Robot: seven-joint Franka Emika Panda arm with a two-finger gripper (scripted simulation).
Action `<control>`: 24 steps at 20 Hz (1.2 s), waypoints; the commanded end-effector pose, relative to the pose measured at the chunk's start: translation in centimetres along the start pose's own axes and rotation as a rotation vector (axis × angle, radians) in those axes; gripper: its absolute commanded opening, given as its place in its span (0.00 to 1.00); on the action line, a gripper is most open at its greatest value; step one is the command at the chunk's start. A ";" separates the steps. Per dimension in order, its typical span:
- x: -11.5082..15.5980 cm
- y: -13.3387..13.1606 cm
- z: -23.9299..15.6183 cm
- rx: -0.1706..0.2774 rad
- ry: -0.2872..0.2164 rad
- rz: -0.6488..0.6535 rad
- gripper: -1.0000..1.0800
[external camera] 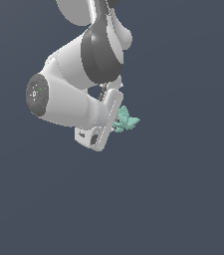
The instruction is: Pick up the object and move it to a goal position.
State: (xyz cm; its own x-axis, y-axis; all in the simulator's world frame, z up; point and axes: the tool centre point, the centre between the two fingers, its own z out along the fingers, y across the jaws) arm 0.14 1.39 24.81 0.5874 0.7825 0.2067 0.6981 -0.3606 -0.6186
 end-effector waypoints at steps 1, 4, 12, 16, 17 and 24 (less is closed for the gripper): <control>-0.6 -2.0 -1.8 0.000 0.000 0.000 0.00; -1.4 -4.4 -3.9 0.000 0.000 0.000 0.00; -3.2 -10.5 -9.6 0.002 0.000 -0.002 0.00; -3.9 -12.8 -11.8 0.002 0.000 -0.003 0.00; -4.0 -13.2 -12.3 0.003 0.001 -0.003 0.00; -4.6 -14.9 -14.2 0.003 0.002 -0.003 0.00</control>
State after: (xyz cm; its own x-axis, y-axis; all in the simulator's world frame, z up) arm -7.05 -3.88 43.49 0.5859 0.7827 0.2100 0.6992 -0.3572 -0.6193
